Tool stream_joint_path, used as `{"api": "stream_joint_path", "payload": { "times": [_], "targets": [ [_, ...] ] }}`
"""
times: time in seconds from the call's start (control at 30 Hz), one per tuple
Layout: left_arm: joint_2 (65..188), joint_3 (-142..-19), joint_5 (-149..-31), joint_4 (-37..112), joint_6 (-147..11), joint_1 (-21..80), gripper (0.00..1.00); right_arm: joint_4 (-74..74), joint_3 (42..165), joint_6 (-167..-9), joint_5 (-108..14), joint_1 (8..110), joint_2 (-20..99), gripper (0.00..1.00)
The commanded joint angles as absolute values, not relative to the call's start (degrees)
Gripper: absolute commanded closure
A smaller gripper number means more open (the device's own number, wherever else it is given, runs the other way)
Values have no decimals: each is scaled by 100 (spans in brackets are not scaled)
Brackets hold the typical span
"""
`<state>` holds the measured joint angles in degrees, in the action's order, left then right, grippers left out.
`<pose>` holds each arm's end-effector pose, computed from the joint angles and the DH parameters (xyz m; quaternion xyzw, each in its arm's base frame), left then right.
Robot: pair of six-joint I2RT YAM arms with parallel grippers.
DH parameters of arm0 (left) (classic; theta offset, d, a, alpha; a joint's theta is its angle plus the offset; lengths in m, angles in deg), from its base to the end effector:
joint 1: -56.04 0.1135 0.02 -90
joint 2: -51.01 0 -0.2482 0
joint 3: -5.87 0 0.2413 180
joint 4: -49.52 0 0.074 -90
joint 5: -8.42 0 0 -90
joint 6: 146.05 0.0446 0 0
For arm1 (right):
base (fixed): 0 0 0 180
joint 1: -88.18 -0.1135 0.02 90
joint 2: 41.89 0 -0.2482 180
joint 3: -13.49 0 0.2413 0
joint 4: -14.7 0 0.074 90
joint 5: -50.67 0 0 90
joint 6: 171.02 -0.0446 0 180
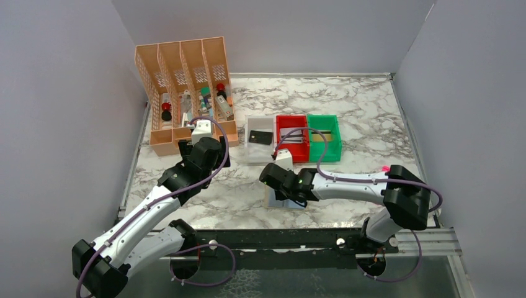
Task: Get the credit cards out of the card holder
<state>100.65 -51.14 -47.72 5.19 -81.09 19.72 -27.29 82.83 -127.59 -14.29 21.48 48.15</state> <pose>0.1656 -0.0909 0.2668 -0.0453 0.8646 0.0061 0.5003 0.1354 0.2666 0.1748 -0.1154 0.9430 0.0766 0.3027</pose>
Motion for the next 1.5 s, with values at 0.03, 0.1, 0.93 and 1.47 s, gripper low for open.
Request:
{"api": "stream_joint_path", "payload": {
  "times": [0.03,0.1,0.93,1.47],
  "targets": [
    [10075,-5098,-4880,489,-8117,2027,1,-2697,8409,-12668,-1470,2112,4879,65],
    [10067,-5089,-4887,489,-8119,2024,1,-2570,8473,-12619,-1683,2108,4985,61],
    [10032,-5089,-4915,493,-8124,2029,1,-2963,8702,-12995,-1599,2042,5832,62],
    [10073,-5083,-4950,490,-8126,2037,1,-2527,8443,-12793,-1561,2046,5056,98]
  ]
}}
